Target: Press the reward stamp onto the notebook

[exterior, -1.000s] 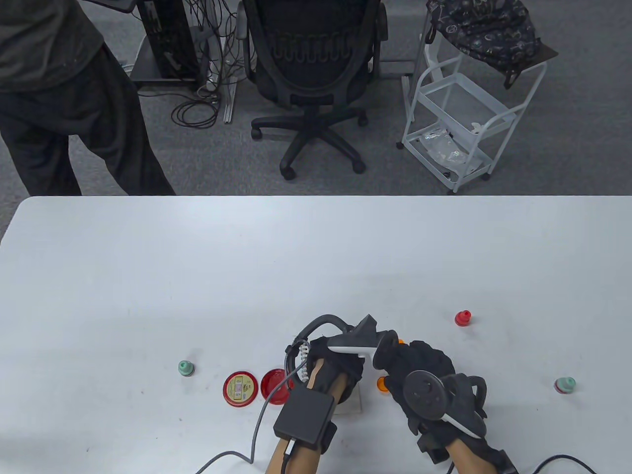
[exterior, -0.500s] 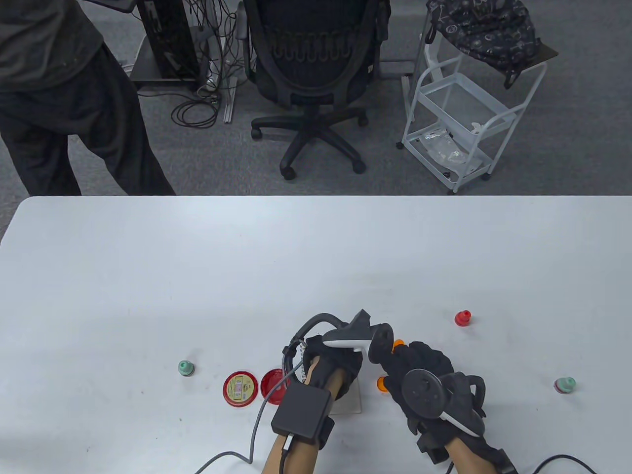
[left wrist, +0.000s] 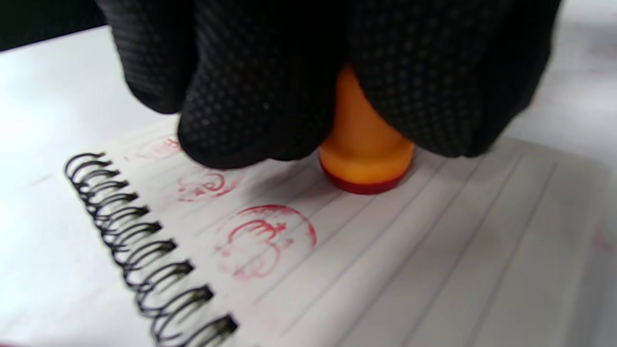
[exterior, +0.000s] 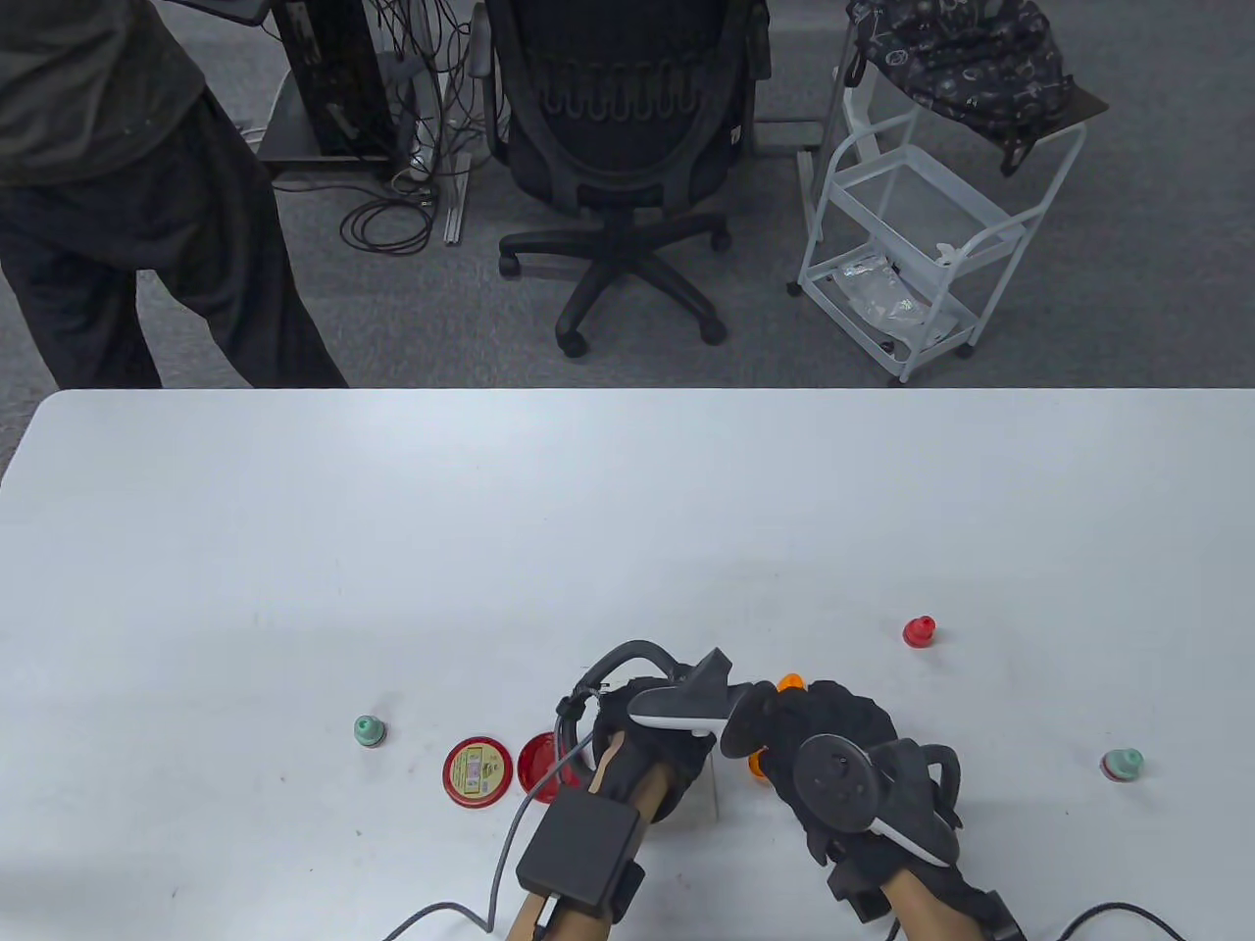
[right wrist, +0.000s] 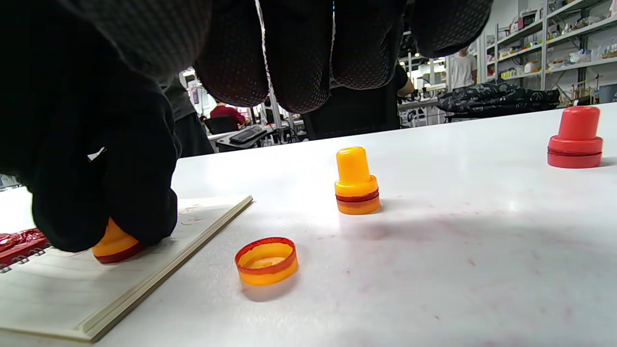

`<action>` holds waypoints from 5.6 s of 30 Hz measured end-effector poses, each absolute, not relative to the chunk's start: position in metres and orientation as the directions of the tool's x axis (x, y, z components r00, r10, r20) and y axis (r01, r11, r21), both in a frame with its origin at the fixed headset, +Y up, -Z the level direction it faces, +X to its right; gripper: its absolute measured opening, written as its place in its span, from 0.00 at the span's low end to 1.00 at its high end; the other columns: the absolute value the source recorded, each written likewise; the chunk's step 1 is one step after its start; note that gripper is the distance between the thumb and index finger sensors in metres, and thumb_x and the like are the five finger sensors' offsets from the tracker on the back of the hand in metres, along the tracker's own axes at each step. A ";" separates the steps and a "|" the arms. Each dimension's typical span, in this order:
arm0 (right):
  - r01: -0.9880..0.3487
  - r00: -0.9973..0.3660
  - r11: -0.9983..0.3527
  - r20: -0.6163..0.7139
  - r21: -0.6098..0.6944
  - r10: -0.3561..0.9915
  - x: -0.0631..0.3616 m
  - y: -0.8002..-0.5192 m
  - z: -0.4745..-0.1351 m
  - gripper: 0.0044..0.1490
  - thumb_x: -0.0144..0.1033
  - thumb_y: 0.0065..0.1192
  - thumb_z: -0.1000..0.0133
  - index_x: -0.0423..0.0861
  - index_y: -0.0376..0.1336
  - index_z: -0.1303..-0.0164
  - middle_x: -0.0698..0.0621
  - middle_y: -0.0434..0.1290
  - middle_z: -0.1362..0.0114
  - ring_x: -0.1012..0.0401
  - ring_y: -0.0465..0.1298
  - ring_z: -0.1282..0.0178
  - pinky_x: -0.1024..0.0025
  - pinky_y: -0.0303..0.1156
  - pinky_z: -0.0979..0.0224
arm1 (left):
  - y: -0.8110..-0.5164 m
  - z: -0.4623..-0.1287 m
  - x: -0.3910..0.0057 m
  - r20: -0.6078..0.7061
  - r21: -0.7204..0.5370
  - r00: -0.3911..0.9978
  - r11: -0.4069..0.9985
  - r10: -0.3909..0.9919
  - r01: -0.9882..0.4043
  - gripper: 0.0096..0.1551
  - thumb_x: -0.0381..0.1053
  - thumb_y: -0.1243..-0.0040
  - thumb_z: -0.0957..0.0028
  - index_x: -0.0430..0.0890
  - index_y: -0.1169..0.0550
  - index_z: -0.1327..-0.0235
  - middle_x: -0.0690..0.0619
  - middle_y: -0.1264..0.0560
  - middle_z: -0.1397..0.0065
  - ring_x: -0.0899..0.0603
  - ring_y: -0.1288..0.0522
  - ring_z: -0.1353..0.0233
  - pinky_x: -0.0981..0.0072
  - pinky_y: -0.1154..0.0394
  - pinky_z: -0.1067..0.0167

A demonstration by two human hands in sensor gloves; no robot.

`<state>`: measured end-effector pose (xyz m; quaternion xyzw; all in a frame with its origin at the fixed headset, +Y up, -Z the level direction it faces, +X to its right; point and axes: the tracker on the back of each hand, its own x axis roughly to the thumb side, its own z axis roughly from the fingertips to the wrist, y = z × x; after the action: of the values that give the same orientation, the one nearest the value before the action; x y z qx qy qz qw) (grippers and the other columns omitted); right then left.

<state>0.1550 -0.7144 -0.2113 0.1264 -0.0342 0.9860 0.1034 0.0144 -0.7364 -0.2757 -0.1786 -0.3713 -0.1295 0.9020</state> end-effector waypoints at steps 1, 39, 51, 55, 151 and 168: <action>-0.215 -0.946 -0.976 0.256 -0.044 0.197 0.155 -0.714 -0.211 0.32 0.51 0.60 0.52 0.56 0.66 0.36 0.52 0.69 0.24 0.45 0.66 0.21 0.41 0.62 0.22 | -0.737 -0.275 0.012 0.712 -0.223 0.696 0.910 -0.092 0.348 0.24 0.49 0.23 0.66 0.47 0.12 0.55 0.45 0.15 0.50 0.45 0.14 0.57 0.50 0.19 0.45; -0.178 -0.958 -0.970 0.195 0.166 0.209 0.147 -0.753 -0.224 0.39 0.51 0.63 0.53 0.56 0.60 0.30 0.52 0.63 0.21 0.44 0.63 0.19 0.41 0.61 0.22 | -0.698 -0.204 -0.139 0.653 0.251 0.757 0.940 0.012 -0.232 0.26 0.51 0.31 0.52 0.43 0.15 0.43 0.45 0.15 0.44 0.44 0.15 0.56 0.47 0.20 0.48; -0.011 -0.982 -0.954 0.175 0.298 0.066 0.135 -0.774 -0.232 0.47 0.53 0.61 0.54 0.55 0.50 0.25 0.51 0.51 0.21 0.46 0.54 0.20 0.43 0.55 0.20 | -0.695 -0.202 -0.138 0.659 0.245 0.752 0.947 -0.006 -0.207 0.26 0.51 0.32 0.52 0.43 0.15 0.43 0.45 0.14 0.45 0.44 0.14 0.56 0.47 0.20 0.48; -0.026 -0.984 -0.947 0.157 0.319 0.080 0.134 -0.773 -0.235 0.45 0.51 0.62 0.55 0.55 0.50 0.27 0.51 0.52 0.22 0.45 0.54 0.21 0.43 0.55 0.20 | -0.697 -0.202 -0.135 0.666 0.234 0.746 0.953 -0.012 -0.193 0.25 0.51 0.31 0.52 0.43 0.15 0.43 0.45 0.14 0.45 0.44 0.15 0.56 0.47 0.20 0.48; -0.649 -0.610 -0.727 0.419 0.223 0.673 0.103 -0.718 -0.186 0.51 0.41 0.67 0.53 0.46 0.45 0.24 0.48 0.66 0.29 0.49 0.73 0.31 0.45 0.69 0.28 | -0.707 -0.193 -0.107 0.700 -0.039 0.496 0.721 0.513 -0.692 0.24 0.50 0.32 0.51 0.42 0.15 0.44 0.45 0.14 0.46 0.44 0.15 0.57 0.47 0.20 0.49; -0.654 -0.635 -0.733 0.389 0.189 0.667 0.111 -0.715 -0.188 0.48 0.49 0.61 0.51 0.48 0.47 0.23 0.46 0.63 0.24 0.44 0.68 0.26 0.42 0.65 0.26 | -0.706 -0.196 -0.112 0.693 -0.030 0.508 0.724 0.512 -0.689 0.25 0.51 0.33 0.50 0.42 0.15 0.43 0.45 0.14 0.45 0.44 0.15 0.56 0.47 0.20 0.48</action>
<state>0.1114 -0.7154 -0.1884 0.2212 0.0152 0.9042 0.3651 -0.1120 -0.7061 -0.1960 0.1259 -0.3522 0.3495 0.8590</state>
